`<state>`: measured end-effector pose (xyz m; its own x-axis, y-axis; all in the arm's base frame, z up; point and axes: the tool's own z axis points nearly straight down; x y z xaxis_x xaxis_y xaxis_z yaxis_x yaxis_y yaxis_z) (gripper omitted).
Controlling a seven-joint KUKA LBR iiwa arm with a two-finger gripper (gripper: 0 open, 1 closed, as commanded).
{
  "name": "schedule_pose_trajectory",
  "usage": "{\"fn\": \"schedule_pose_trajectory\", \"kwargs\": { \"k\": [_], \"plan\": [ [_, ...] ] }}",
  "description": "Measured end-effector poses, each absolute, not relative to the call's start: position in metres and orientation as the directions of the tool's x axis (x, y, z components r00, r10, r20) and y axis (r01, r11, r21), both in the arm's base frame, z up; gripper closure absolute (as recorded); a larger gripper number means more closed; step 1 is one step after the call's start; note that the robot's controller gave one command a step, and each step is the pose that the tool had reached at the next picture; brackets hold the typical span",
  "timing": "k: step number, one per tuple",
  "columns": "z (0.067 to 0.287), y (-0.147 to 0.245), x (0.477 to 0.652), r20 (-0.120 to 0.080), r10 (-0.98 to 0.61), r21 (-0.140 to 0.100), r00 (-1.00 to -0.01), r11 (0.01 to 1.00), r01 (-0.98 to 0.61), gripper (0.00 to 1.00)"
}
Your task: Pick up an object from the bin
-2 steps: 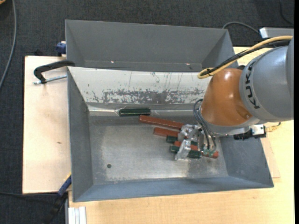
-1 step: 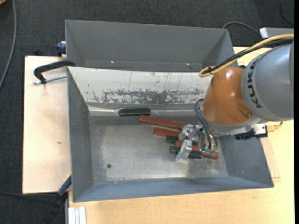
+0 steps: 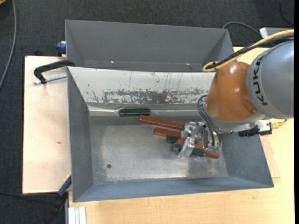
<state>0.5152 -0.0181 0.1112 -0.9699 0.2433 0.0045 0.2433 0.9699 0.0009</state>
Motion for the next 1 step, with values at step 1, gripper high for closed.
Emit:
{"fn": "schedule_pose_trajectory", "kwargs": {
  "k": [1],
  "plan": [
    [0.1308, -0.0183, 0.5171, -0.003, 0.244, 0.002, -0.970, 0.970, 0.244, 1.00]
  ]
}}
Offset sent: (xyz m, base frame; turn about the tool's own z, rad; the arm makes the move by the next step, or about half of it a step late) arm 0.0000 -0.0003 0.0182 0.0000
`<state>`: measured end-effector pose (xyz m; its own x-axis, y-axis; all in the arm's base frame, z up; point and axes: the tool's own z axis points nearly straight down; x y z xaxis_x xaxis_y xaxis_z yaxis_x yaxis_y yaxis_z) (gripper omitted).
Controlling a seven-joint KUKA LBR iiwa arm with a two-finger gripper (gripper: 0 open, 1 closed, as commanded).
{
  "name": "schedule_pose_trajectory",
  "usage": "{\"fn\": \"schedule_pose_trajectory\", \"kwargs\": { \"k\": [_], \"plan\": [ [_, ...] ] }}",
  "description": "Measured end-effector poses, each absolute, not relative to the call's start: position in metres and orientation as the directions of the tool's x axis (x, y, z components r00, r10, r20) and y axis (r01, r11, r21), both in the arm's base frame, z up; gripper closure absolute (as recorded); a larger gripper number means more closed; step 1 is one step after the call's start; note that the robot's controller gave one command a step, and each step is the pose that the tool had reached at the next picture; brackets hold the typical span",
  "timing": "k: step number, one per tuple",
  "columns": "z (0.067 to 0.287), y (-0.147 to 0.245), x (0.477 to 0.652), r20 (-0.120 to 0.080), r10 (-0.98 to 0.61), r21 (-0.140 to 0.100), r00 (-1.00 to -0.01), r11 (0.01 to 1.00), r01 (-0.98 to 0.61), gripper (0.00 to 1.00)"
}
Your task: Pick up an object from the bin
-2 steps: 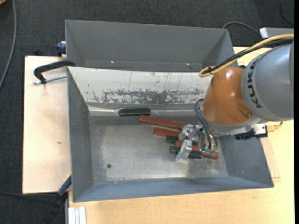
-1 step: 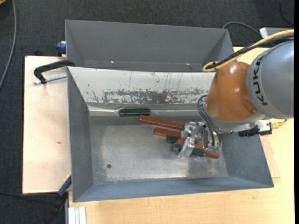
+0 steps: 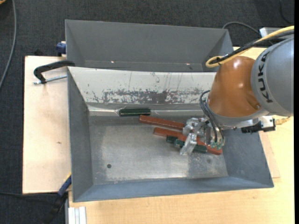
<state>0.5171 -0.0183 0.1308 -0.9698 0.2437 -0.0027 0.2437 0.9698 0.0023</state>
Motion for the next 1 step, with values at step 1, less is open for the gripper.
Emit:
{"fn": "schedule_pose_trajectory", "kwargs": {
  "k": [1],
  "plan": [
    [0.1448, -0.0183, 0.5177, -0.004, 0.243, 0.003, -0.970, 0.970, 0.243, 1.00]
  ]
}}
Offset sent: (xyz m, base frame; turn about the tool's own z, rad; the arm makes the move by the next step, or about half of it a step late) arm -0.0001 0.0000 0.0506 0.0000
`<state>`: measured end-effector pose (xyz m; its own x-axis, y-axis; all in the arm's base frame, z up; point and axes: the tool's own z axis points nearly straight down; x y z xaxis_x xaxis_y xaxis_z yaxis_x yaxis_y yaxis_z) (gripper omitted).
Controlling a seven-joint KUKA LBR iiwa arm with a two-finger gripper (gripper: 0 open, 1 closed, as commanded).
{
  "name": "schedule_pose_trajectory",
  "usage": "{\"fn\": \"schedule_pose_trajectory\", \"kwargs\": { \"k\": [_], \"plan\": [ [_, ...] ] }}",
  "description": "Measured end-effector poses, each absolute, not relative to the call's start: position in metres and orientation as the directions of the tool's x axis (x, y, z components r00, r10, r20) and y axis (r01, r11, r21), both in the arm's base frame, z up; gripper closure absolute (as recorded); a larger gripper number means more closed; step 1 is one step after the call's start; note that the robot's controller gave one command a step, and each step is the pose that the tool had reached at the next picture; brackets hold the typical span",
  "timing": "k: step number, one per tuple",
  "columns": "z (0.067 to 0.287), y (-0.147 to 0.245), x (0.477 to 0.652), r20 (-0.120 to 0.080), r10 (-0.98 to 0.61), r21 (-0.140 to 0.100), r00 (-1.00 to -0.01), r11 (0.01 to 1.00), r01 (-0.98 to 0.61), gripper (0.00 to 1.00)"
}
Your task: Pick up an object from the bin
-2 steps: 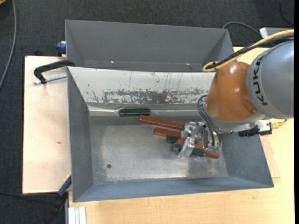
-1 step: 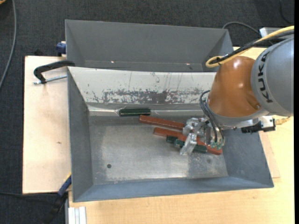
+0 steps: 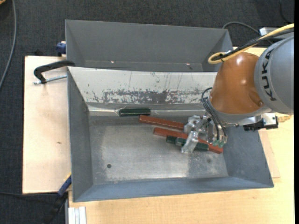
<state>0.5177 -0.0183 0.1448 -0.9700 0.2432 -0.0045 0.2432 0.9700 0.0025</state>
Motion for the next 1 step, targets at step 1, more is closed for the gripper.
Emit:
{"fn": "schedule_pose_trajectory", "kwargs": {
  "k": [1],
  "plan": [
    [0.1569, -0.0181, 0.5178, -0.004, 0.243, 0.003, -0.970, 0.970, 0.243, 1.00]
  ]
}}
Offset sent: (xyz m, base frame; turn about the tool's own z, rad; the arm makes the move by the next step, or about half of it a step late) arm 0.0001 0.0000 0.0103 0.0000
